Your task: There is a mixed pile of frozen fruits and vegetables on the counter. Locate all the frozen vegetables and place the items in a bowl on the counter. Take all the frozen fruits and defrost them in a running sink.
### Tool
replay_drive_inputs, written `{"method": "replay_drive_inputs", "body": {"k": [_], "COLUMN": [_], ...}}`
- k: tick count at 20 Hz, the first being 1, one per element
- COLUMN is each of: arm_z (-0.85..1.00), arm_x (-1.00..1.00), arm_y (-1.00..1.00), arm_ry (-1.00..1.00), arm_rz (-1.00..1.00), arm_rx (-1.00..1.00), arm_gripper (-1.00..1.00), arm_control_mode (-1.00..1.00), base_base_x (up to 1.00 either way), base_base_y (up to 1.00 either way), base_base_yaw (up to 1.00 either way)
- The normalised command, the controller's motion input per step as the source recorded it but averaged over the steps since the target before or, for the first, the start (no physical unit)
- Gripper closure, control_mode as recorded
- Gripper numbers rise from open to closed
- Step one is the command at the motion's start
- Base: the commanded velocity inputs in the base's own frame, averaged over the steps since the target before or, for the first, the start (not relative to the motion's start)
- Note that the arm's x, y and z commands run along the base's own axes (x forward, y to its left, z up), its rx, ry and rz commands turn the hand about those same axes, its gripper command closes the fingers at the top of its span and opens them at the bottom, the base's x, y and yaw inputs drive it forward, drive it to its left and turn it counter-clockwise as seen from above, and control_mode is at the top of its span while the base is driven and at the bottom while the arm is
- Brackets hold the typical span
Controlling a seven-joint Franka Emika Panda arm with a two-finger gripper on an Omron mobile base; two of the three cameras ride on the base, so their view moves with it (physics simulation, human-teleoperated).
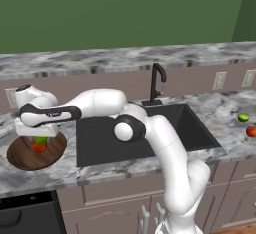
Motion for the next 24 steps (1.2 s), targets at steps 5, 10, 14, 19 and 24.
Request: {"method": "replay_drive_inputs", "body": {"k": [5,10,14,19,24], "arm_z": [0.04,0.24,0.17,0.1,0.22], "arm_x": [-0.03,-0.07,0.0,0.0,0.0], "arm_y": [-0.01,-0.02,-0.03,-0.01,-0.15], "arm_ry": [0.0,0.0,0.0,0.0,0.0], "arm_rz": [0.0,0.0,0.0,0.0,0.01], "arm_rx": [0.0,0.0,0.0,0.0,0.0], "arm_gripper": [-1.0,-1.0,-1.0,-1.0,-1.0], "arm_control_mode": [-1.0,-1.0,-1.0,-1.0,-1.0], "base_base_x": [0.0,0.0,0.0,0.0,0.0], "base_base_y": [0.0,0.0,0.0,0.0,0.0], "base_base_yaw": [0.0,0.0,0.0,0.0,0.0]}}
